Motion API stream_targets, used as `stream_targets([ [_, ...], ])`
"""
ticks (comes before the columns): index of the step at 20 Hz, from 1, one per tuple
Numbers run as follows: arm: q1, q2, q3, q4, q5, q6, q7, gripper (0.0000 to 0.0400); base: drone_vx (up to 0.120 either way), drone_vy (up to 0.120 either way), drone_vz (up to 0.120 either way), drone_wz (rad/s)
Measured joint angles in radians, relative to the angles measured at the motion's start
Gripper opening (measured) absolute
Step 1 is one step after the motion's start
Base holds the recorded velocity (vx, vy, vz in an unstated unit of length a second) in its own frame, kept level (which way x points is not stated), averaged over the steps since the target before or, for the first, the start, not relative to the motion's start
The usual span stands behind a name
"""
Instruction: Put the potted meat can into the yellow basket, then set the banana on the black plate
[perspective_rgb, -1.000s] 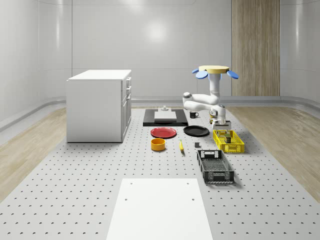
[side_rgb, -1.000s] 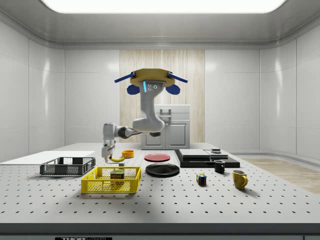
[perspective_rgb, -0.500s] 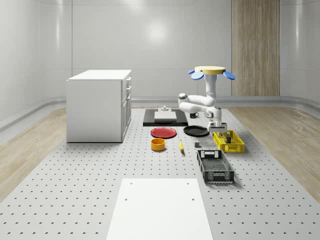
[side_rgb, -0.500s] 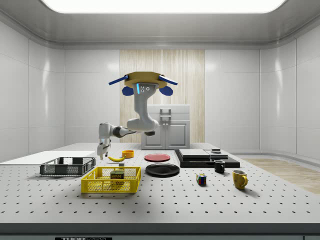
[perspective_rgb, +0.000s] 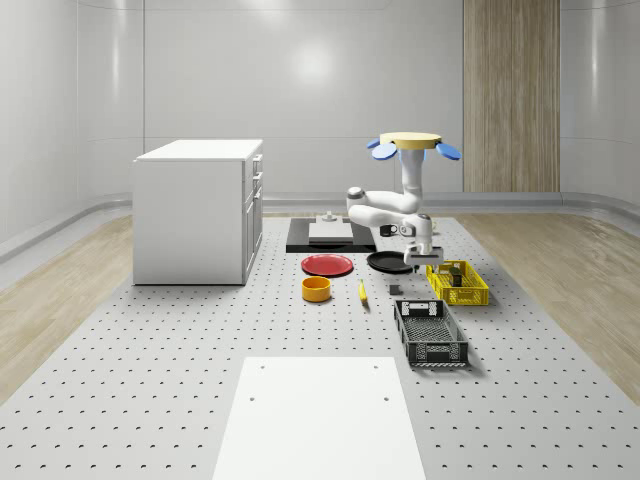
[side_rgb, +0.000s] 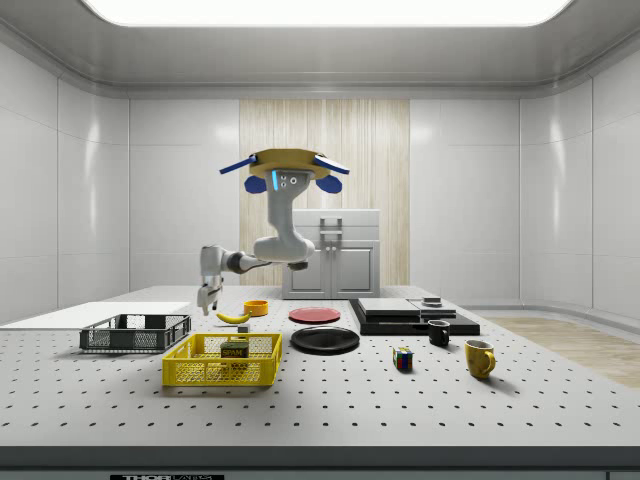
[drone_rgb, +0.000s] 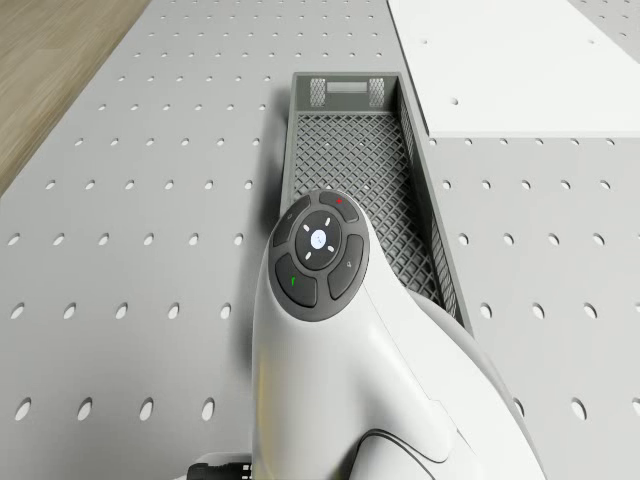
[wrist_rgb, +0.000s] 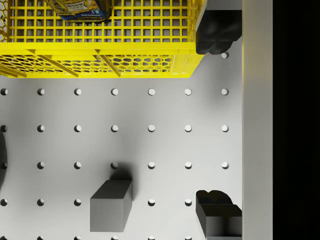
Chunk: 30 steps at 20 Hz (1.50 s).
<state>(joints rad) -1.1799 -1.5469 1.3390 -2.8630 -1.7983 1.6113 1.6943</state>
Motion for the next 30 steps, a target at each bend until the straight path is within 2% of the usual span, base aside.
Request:
stream_targets([
  [8, -0.001, -0.003, 0.000, 0.000, 0.001, 0.003, 0.000, 0.0400, 0.000, -0.120, 0.000, 0.000],
  [12, -0.001, -0.004, 0.001, 0.000, 0.002, 0.004, 0.001, 0.0400, 0.000, -0.120, -0.120, 0.000],
  [19, -0.001, -0.006, 0.001, 0.000, 0.002, 0.005, 0.001, 0.0400, 0.000, -0.120, -0.011, 0.000],
  [26, -0.002, -0.007, 0.001, 0.000, 0.003, 0.007, 0.001, 0.0400, 0.000, -0.120, -0.114, 0.000],
  [30, -0.002, -0.008, 0.001, 0.000, 0.003, 0.008, 0.002, 0.0400, 0.000, -0.120, 0.000, 0.000],
])
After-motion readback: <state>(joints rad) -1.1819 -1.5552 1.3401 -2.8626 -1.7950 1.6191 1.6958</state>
